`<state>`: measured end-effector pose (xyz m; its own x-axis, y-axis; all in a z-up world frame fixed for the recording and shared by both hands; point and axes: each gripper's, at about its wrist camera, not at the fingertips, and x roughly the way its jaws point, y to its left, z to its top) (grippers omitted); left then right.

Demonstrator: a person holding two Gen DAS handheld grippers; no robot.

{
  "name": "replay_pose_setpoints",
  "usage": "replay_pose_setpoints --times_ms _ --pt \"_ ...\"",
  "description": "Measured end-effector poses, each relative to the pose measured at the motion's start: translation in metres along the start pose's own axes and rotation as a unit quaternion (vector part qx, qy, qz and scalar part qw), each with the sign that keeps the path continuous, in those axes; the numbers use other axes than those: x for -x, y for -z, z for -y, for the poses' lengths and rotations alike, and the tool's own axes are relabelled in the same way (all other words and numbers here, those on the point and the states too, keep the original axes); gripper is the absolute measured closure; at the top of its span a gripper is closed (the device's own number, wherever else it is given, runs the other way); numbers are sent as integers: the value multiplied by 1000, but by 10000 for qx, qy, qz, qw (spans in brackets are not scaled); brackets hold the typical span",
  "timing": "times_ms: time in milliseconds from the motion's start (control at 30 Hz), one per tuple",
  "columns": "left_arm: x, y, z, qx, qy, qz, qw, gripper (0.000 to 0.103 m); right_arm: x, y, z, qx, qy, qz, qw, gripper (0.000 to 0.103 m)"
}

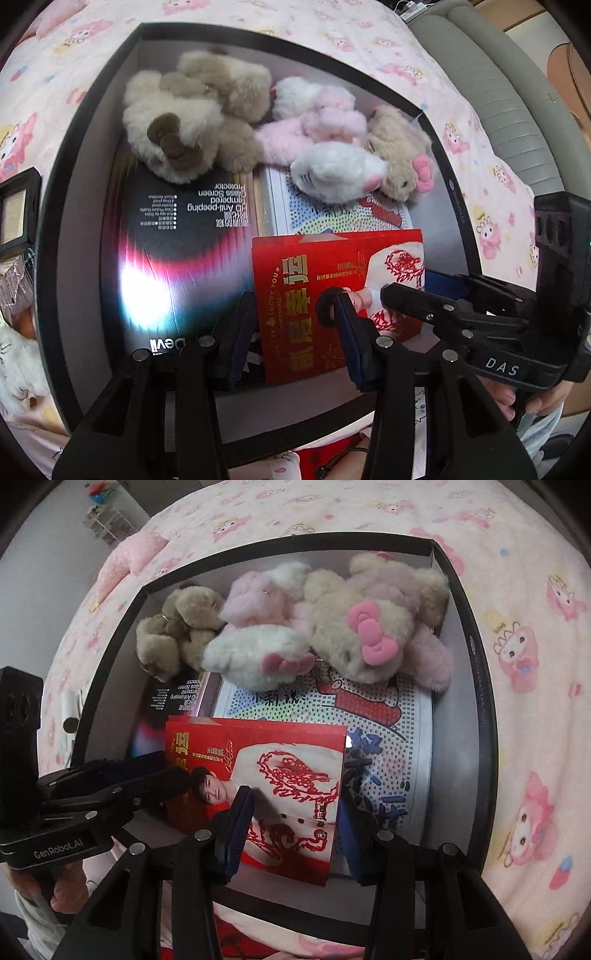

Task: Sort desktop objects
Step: 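Lower the red card into the box in front of the plush toys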

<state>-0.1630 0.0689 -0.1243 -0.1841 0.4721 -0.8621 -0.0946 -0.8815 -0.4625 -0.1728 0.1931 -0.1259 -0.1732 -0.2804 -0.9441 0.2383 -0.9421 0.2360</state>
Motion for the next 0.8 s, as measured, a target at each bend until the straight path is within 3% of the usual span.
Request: replay_pose_setpoints --times_ms 100,200,300,433,633,700,800 --pt "8 3 -6 10 -2 43 10000 60 3 3 0 23 242 47 9997 62" --pt "19 5 -9 38 204 252 9995 60 6 5 0 -11 121 93 9999 62" --pt "19 4 -11 111 129 357 9992 61 13 1 -1 -51 167 394 9991 62" --pt "5 -1 -11 304 -159 207 9992 63 8 -17 -3 -49 293 553 9980 62" --pt "-6 -1 -1 159 470 -134 9987 63 3 -25 9 -230 236 451 9984 68" --pt "-4 4 0 42 484 -65 9988 63 3 -25 8 -187 268 455 9984 68" --pt "10 7 -14 373 638 223 9970 63 2 -24 9 -176 251 497 9983 68"
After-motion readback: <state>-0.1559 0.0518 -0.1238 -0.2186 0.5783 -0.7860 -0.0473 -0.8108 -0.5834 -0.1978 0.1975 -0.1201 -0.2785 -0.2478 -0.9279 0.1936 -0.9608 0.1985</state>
